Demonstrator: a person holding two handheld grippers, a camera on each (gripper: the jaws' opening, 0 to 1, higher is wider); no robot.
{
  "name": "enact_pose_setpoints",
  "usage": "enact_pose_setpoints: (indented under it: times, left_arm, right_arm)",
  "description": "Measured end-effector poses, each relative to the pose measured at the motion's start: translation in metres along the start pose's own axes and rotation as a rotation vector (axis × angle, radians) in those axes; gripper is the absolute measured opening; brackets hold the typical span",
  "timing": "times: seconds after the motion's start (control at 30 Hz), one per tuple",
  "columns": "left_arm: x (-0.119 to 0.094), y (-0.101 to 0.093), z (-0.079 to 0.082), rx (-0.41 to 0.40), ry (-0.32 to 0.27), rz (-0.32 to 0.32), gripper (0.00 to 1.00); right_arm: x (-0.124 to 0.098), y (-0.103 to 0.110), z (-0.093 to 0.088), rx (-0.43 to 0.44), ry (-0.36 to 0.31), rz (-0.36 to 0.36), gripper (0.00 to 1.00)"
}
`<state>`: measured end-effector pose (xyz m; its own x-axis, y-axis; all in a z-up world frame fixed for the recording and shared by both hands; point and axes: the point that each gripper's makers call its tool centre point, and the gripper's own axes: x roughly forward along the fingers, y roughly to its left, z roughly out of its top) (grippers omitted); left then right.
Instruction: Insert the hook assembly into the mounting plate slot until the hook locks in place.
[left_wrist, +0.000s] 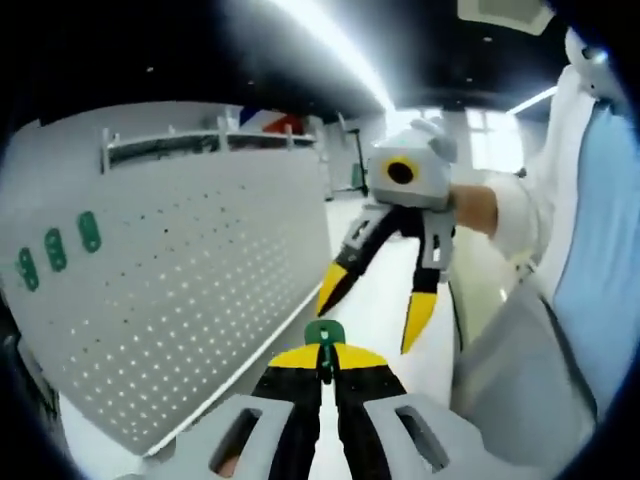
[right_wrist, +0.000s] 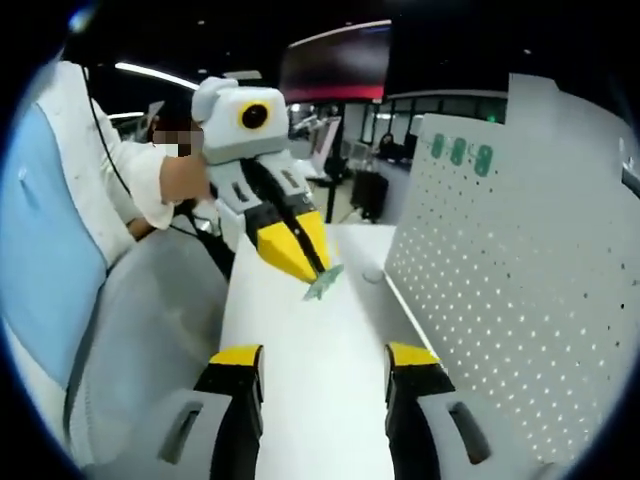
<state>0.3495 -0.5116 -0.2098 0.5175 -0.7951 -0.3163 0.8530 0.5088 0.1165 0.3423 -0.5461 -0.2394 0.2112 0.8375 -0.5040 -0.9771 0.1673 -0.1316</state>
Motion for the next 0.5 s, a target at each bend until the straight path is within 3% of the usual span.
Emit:
enact_pose_setpoints:
  times: [0.5]
  left_arm:
    - [-0.007, 0.069, 0.065, -0.044, -0.168, 0.344, 0.03]
  right_arm:
    - [-0.020, -0.019, 0.017, 0.032, -0.072, -0.127, 0.50]
